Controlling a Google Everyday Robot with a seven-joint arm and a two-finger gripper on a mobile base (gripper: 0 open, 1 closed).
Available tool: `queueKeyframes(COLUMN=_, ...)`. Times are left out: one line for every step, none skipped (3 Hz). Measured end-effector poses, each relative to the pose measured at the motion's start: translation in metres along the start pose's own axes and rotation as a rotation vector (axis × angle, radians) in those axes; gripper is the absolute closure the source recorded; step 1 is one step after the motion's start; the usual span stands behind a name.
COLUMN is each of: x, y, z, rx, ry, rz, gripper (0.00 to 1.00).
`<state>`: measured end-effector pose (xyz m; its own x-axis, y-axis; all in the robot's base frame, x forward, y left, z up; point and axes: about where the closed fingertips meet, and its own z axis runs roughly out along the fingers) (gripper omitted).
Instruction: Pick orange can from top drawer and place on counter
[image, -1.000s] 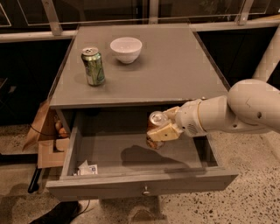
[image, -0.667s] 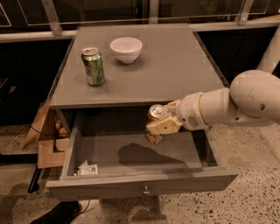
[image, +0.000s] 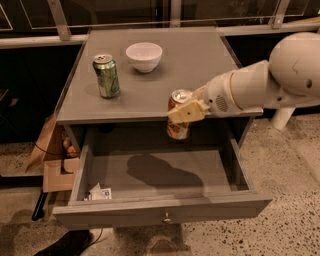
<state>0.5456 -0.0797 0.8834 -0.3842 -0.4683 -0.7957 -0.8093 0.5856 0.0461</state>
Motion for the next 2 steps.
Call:
queueKeyframes(x=-0.026, y=-0.022, z=-0.006, rx=0.049, ry=-0.002, rz=-0.004, gripper=1.0)
queueKeyframes(x=-0.042, y=-0.045, z=-0.003, rx=0.092, ry=-0.015, rz=-0.023, gripper=1.0)
